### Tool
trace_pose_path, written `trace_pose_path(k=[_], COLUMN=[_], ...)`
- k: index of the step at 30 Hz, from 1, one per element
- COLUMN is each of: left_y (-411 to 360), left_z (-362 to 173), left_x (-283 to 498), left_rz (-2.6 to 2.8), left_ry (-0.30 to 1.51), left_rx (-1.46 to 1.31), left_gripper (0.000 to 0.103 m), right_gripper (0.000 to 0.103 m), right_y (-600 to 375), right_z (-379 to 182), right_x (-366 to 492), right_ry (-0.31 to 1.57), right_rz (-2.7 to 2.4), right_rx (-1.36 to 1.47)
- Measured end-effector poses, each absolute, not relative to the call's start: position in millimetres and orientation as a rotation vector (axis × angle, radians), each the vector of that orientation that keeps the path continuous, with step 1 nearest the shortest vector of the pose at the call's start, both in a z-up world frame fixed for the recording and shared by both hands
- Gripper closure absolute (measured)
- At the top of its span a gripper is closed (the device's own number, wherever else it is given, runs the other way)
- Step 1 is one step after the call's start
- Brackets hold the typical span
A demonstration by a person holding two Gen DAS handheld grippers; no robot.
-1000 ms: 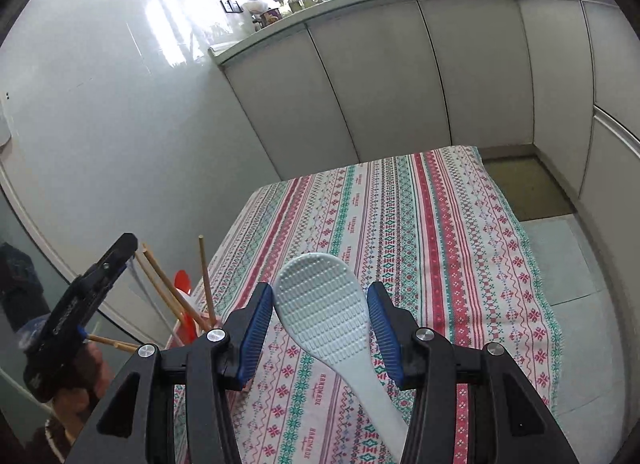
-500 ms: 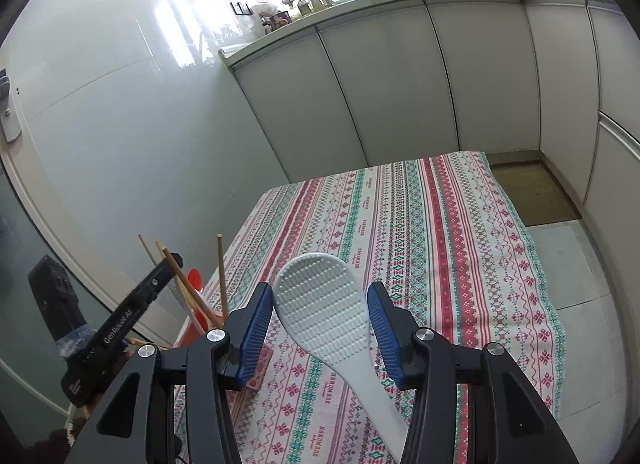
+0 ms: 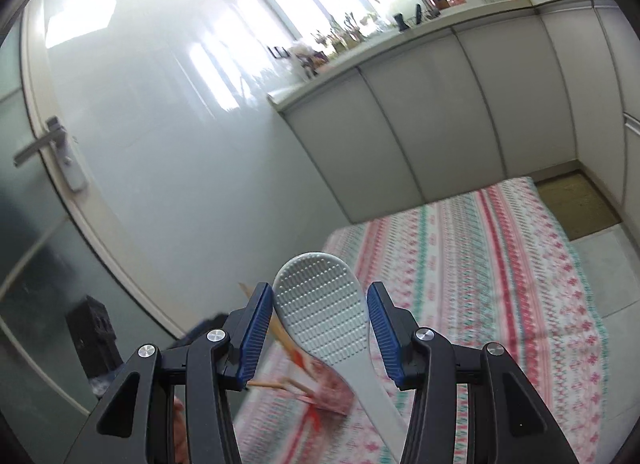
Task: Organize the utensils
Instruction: 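Lift and carry the rice paddle and white spoon upright to the pink basket, then lower both utensils into the pink basket and open both tools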
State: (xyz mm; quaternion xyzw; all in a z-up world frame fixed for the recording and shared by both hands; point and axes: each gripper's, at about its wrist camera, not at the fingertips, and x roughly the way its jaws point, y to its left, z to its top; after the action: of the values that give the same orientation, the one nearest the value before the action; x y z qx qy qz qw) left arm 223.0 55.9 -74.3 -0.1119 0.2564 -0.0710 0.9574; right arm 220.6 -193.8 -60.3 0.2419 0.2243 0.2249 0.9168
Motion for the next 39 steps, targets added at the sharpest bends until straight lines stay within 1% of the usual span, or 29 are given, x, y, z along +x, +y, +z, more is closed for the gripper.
trace_pose_path(k=[3, 6, 9, 15, 25, 26, 30, 39], left_y=[71.2, 88.7, 103.7, 124.4, 134.3, 134.3, 132.3, 127.4], left_z=[-63.2, -63.3, -75.6, -103.2, -104.3, -105.1, -106.6, -107.5], left_x=[203.0, 187.8, 177.3, 174.3, 185.2, 186.9, 189.0, 191.2], left_rz=[-0.079, 0.003, 0.043, 0.053, 0.040, 0.039, 0.020, 0.002], left_ry=[0.573, 0.650, 0.736, 0.825, 0.833, 0.837, 0.848, 0.855], left_rx=[-0.190, -0.163, -0.126, -0.137, -0.185, -0.187, -0.192, -0.188], left_gripper=[0.033, 0.033, 0.033, 0.033, 0.033, 0.033, 0.033, 0.033], right_gripper=[0.053, 0.053, 0.053, 0.053, 0.053, 0.053, 0.053, 0.051], right_y=[-174.7, -148.8, -122.7, -77.3, -59.0, -58.4, -56.9, -50.7], right_z=[-53.2, -50.9, -53.1, -75.5, -127.5, -128.6, -134.4, -152.3], right_x=[219.8, 221.9, 228.3, 248.3, 273.5, 272.0, 274.7, 277.6], right_ry=[0.433, 0.411, 0.392, 0.357, 0.291, 0.263, 0.247, 0.269], right_rz=[0.553, 0.632, 0.694, 0.740, 0.598, 0.570, 0.549, 0.537], right_rx=[0.554, 0.587, 0.607, 0.598, 0.520, 0.490, 0.477, 0.478])
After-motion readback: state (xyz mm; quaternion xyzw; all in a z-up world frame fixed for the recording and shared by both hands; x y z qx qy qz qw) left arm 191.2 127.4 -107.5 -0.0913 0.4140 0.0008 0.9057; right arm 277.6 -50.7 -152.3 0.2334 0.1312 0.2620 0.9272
